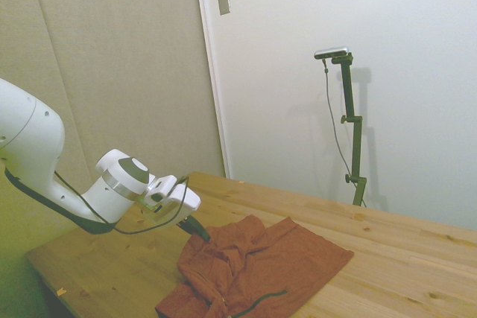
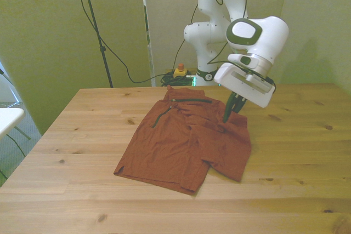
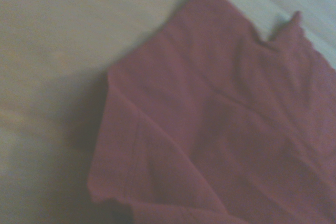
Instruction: Fold the shorts
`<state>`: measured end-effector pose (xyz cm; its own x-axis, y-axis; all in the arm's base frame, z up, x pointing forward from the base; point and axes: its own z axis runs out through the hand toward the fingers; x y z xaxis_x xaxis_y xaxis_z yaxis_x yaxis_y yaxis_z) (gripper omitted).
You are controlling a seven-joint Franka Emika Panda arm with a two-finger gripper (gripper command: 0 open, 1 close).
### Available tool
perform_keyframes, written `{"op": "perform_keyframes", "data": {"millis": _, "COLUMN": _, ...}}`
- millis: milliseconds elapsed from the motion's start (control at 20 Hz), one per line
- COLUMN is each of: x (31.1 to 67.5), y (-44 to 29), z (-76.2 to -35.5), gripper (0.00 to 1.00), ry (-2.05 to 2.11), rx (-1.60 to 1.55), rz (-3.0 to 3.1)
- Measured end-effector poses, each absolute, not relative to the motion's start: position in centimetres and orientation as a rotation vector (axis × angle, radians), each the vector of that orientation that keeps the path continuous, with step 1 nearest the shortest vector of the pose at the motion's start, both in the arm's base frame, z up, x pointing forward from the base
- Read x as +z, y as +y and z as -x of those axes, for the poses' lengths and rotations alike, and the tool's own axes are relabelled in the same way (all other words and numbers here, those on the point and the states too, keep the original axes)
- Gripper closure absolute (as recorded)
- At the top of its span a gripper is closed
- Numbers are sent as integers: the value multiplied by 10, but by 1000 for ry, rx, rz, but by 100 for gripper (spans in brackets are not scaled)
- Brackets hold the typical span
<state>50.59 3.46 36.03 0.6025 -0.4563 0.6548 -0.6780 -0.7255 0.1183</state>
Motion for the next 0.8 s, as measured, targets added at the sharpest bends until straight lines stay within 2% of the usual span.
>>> {"op": "perform_keyframes", "data": {"millis": 300, "x": 377, "y": -61, "z": -507, "gripper": 100, "ry": -1070, "rx": 844, "rz": -2393}}
{"op": "perform_keyframes", "data": {"millis": 800, "x": 400, "y": -168, "z": -511, "gripper": 100, "ry": -1212, "rx": 798, "rz": -2291}}
